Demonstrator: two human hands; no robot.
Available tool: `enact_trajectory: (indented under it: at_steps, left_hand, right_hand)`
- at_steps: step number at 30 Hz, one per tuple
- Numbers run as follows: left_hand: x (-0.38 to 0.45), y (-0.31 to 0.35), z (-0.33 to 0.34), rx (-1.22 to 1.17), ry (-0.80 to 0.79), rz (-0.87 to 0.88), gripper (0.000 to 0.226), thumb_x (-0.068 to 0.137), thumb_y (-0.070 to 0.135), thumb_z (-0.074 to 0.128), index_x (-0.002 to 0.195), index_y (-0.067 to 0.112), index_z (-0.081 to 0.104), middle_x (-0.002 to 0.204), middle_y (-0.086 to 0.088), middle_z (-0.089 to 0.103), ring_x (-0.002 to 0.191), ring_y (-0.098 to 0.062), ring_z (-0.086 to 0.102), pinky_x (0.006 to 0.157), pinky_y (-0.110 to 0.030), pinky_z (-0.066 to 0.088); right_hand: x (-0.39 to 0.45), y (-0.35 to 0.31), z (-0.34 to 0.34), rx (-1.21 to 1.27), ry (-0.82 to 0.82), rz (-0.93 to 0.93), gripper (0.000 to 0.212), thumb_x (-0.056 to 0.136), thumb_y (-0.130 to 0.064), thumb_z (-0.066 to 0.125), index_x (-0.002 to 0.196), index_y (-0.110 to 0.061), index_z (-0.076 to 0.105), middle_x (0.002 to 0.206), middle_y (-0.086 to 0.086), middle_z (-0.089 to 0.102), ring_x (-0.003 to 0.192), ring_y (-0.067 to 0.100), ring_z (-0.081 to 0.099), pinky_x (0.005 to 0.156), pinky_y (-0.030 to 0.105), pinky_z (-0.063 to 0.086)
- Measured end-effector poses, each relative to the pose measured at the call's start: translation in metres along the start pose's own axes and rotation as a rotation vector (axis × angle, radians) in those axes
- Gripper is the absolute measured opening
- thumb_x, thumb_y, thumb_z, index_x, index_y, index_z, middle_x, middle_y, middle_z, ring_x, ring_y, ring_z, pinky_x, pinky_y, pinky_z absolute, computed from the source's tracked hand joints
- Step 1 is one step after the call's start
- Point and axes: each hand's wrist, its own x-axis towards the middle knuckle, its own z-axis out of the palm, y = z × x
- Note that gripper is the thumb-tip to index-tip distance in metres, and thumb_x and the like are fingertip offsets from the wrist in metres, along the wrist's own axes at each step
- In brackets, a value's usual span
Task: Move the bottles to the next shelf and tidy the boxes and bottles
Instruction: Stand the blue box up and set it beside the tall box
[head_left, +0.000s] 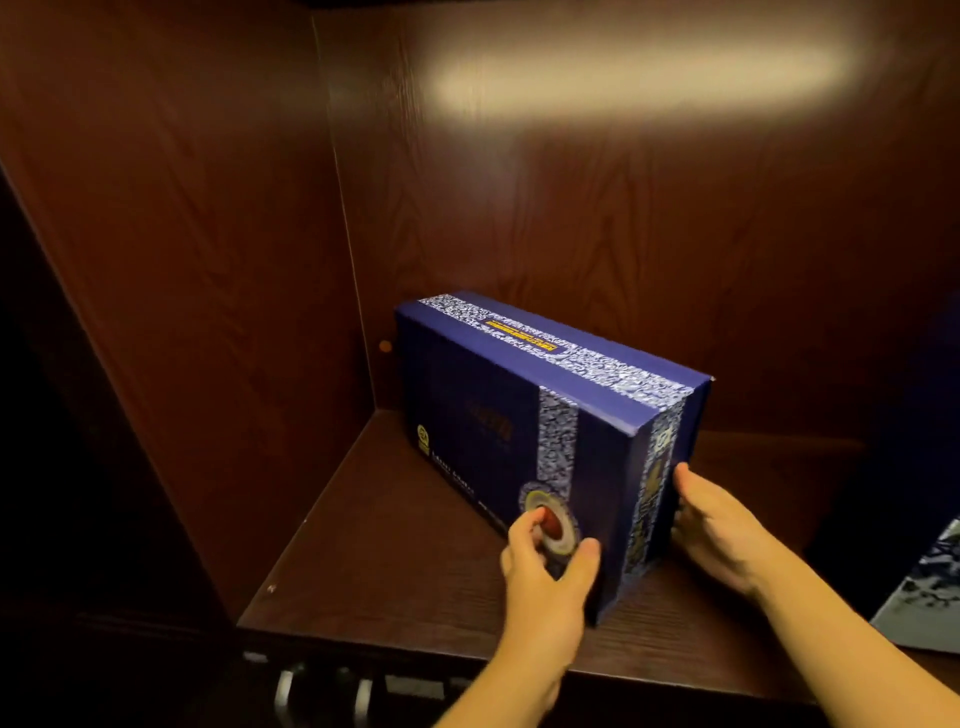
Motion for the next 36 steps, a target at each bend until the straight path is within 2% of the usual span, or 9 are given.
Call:
enact_trajectory:
  at_steps: [3,7,10,14,19,22,27,32,36]
  left_hand:
    - [0.013,-0.003,0.010,0.048,-0.069,0.062,0.052,0.073,0.045,0.072,0.118,0.040,0.045,0.123,0.008,0.041,0.110,-0.008,0.047,0.091,-0.028,0.042]
    - [0.069,-0.006,-0.033,0.107,0.187,0.156,0.048,0.075,0.034,0.075,0.115,0.023,0.052,0.117,-0.011,0.053,0.103,-0.021,0.055,0.092,-0.034,0.044]
    - [0.129,0.002,-0.087,0.141,0.330,0.102,0.065,0.075,0.038,0.074,0.129,0.014,0.045,0.127,-0.017,0.049,0.109,-0.027,0.053,0.098,-0.040,0.042]
    - [0.195,0.020,-0.145,0.184,0.353,0.148,0.094,0.071,0.042,0.077,0.145,0.012,0.027,0.147,-0.015,0.036,0.127,-0.021,0.039,0.103,-0.031,0.032]
    - [0.235,0.044,-0.159,0.099,0.069,0.150,0.114,0.057,0.061,0.075,0.148,0.022,0.019,0.154,-0.004,0.027,0.137,-0.017,0.030,0.098,-0.026,0.028]
    - [0.239,0.047,-0.147,0.071,-0.049,0.151,0.102,0.047,0.068,0.078,0.135,0.030,0.043,0.134,0.004,0.055,0.120,-0.013,0.052,0.088,-0.024,0.039]
    - [0.222,0.041,-0.147,0.022,0.083,0.183,0.108,0.041,0.070,0.079,0.131,0.022,0.044,0.119,0.003,0.063,0.106,-0.013,0.060,0.086,-0.027,0.046]
    - [0.178,0.037,-0.155,0.068,0.218,0.202,0.107,0.042,0.073,0.075,0.129,0.024,0.038,0.123,0.000,0.057,0.104,-0.013,0.058,0.078,-0.025,0.046]
    - [0.137,0.029,-0.168,0.164,0.321,0.236,0.096,0.055,0.063,0.075,0.132,0.024,0.035,0.133,-0.005,0.044,0.111,-0.019,0.052,0.083,-0.031,0.045]
  right_hand:
    - [0.002,-0.008,-0.007,-0.039,0.148,-0.054,0.055,0.076,-0.056,0.060,0.114,-0.018,0.070,0.118,0.007,0.070,0.115,0.032,0.060,0.104,0.053,0.039]
    - [-0.006,-0.009,-0.003,-0.108,0.293,-0.158,0.069,0.062,-0.071,0.068,0.117,-0.030,0.068,0.120,-0.006,0.069,0.115,0.018,0.061,0.102,0.043,0.043]
    - [-0.022,-0.005,0.009,-0.200,0.453,-0.247,0.083,0.062,-0.074,0.063,0.132,-0.031,0.056,0.130,-0.012,0.059,0.118,0.006,0.055,0.103,0.037,0.042]
    - [-0.052,0.006,0.033,-0.312,0.451,-0.348,0.074,0.064,-0.067,0.061,0.133,-0.044,0.046,0.125,-0.028,0.052,0.104,-0.026,0.047,0.077,-0.004,0.037]
    - [-0.066,0.016,0.056,-0.433,0.326,-0.347,0.090,0.062,-0.055,0.078,0.139,-0.056,0.032,0.140,-0.032,0.041,0.121,-0.013,0.044,0.085,0.006,0.041]
    - [-0.064,0.014,0.065,-0.491,0.353,-0.346,0.095,0.065,-0.049,0.081,0.143,-0.053,0.025,0.144,-0.027,0.040,0.123,-0.006,0.045,0.083,0.003,0.042]
    - [-0.065,0.008,0.056,-0.472,0.324,-0.348,0.086,0.073,-0.040,0.078,0.137,-0.058,0.023,0.142,-0.022,0.045,0.116,-0.020,0.043,0.081,-0.001,0.039]
    - [-0.069,-0.002,0.041,-0.544,0.225,-0.300,0.087,0.076,-0.043,0.075,0.147,-0.043,0.026,0.137,-0.023,0.048,0.111,-0.023,0.044,0.078,-0.001,0.039]
    - [-0.073,0.003,0.033,-0.505,0.207,-0.283,0.072,0.080,-0.041,0.073,0.143,-0.039,0.040,0.128,-0.021,0.059,0.112,-0.009,0.055,0.088,0.016,0.048]
